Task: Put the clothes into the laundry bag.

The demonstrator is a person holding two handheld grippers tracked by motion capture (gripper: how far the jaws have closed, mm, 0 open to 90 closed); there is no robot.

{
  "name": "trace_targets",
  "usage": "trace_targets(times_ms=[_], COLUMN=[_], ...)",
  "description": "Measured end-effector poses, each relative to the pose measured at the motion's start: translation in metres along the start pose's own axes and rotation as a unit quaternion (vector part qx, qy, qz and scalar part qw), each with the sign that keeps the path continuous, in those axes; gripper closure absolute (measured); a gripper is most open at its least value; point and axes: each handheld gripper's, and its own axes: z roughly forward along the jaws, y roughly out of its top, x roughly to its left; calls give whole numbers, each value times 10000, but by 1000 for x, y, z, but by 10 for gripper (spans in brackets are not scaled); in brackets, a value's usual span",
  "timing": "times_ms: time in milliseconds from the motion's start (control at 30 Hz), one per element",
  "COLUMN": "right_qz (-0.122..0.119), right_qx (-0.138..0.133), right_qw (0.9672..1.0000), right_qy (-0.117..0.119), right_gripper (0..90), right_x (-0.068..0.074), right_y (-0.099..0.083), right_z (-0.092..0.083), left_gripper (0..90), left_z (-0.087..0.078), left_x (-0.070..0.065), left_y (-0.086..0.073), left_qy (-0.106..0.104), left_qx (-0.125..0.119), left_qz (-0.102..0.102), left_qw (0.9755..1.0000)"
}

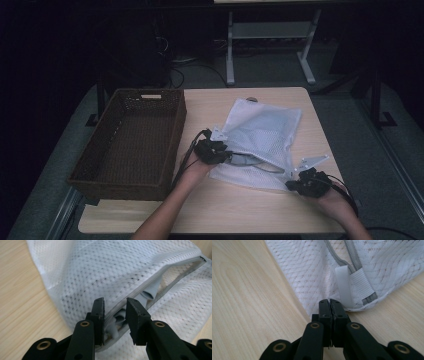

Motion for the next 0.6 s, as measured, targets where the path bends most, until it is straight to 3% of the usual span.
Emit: trace_targets(times_ms=[367, 467, 600], right_qz=[0, -13, -2], right_qx=[-17, -20, -29], right_qw=[10000, 10000, 10000], right_qy=[-1, -7, -6], right_gripper=[880, 880, 880], right_x=[0, 0, 0], right_y=[0, 0, 0], right_z=[-1, 0, -1], left_gripper=[571, 678, 877], left_z=[9, 12, 13], left_x=[-16, -16, -13], left_y=[7, 6, 6], left_qy=[-92, -31, -135], left_qx=[157, 198, 205], left_qz=[382, 383, 328], left_qw=[9991, 9991, 9992])
